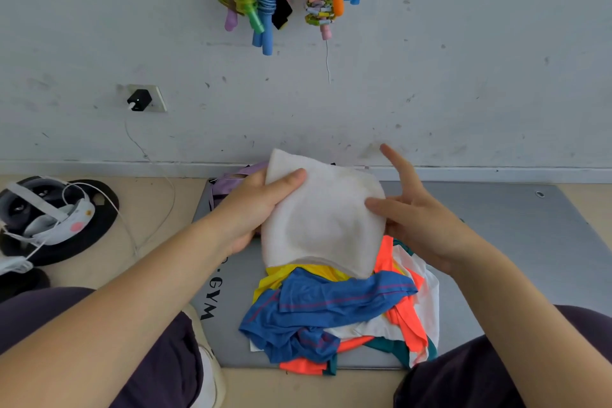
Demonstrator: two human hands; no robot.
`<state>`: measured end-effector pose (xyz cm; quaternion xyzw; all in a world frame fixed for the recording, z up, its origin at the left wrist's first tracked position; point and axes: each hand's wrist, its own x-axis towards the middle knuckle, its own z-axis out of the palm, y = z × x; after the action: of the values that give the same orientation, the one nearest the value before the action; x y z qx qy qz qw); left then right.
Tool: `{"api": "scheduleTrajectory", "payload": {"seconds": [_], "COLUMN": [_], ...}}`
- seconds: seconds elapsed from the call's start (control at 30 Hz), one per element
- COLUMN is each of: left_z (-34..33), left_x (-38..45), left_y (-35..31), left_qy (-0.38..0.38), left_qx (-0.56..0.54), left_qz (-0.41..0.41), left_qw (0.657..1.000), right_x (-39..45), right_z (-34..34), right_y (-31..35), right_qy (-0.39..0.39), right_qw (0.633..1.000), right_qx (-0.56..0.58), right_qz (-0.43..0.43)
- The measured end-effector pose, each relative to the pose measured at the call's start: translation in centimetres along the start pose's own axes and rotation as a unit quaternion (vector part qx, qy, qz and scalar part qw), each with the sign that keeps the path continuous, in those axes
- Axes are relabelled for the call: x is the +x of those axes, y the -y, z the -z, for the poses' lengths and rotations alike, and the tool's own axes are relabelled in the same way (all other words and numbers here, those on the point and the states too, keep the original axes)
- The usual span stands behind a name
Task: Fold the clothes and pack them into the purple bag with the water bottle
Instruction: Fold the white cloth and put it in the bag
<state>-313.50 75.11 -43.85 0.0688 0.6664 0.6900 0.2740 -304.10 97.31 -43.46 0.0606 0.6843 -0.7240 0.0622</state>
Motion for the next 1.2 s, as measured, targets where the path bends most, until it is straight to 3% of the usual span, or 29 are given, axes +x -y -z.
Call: {"api": "scheduleTrajectory", "payload": {"seconds": [0.13, 0.2, 0.3, 0.37, 0.47, 0.53, 0.6, 0.67, 0.73, 0.8, 0.87, 0.93, 1.0, 1.07, 1.13, 1.2], "left_z": [0.1, 0.7, 1.2, 1.1, 1.4, 1.9, 2.2, 2.1, 2.1, 2.2, 2.2, 1.4, -0.4, -2.2, -2.8, -2.6], "left_x": [0.5, 0.7, 0.7, 0.8, 0.8, 0.7, 0.4, 0.2, 0.4, 0.7, 1.2, 1.2, 0.8, 0.2, -0.3, -0.5], "left_y": [0.4, 0.4, 0.5, 0.6, 0.0, -0.8, -1.1, -1.0, -0.7, -0.4, 0.3, 1.4, 1.9, 2.0, 1.9, 2.1], "left_qy": [-0.090, -0.054, 0.021, 0.001, -0.025, -0.015, 0.046, 0.097, 0.102, 0.052, -0.046, -0.137, -0.078, 0.022, 0.066, 0.056], "left_qx": [0.043, 0.078, 0.228, 0.323, 0.363, 0.333, 0.227, 0.145, 0.137, 0.180, 0.255, 0.312, 0.238, 0.106, 0.007, -0.070], "left_qz": [-0.030, -0.069, -0.097, -0.118, -0.131, -0.098, -0.023, 0.042, 0.053, 0.017, -0.049, -0.122, -0.107, -0.009, 0.055, 0.085], "left_qw": [0.995, 0.993, 0.969, 0.939, 0.922, 0.938, 0.973, 0.984, 0.984, 0.982, 0.965, 0.932, 0.962, 0.994, 0.996, 0.992], "right_x": [0.4, 0.5, 0.3, 0.3, 0.3, 0.2, 0.0, -0.1, -0.2, -0.1, 0.2, 0.6, 0.8, 0.5, 0.3, 0.3], "right_z": [-0.5, -0.5, -0.4, -0.6, -0.3, 0.3, 0.7, 0.7, 0.6, 0.4, 0.1, -0.3, -1.2, -2.6, -3.9, -4.6], "right_y": [-0.2, -0.2, -0.2, -0.2, -0.1, 0.0, 0.1, 0.3, 0.4, 0.4, 0.1, -0.6, -1.3, -1.8, -2.2, -2.6], "right_qy": [-0.056, -0.068, -0.053, -0.061, -0.060, -0.058, -0.041, -0.007, 0.010, 0.001, -0.065, -0.160, -0.224, -0.230, -0.176, -0.085], "right_qw": [0.998, 0.997, 0.991, 0.973, 0.954, 0.964, 0.982, 0.994, 0.998, 0.999, 0.993, 0.964, 0.920, 0.885, 0.854, 0.847], "right_qx": [-0.033, -0.035, -0.120, -0.221, -0.292, -0.259, -0.184, -0.102, -0.044, -0.036, -0.098, -0.209, -0.304, -0.354, -0.407, -0.430], "right_qz": [0.002, -0.001, -0.013, -0.014, 0.008, -0.002, -0.017, -0.029, -0.038, -0.037, -0.020, 0.032, 0.106, 0.197, 0.270, 0.302]}}
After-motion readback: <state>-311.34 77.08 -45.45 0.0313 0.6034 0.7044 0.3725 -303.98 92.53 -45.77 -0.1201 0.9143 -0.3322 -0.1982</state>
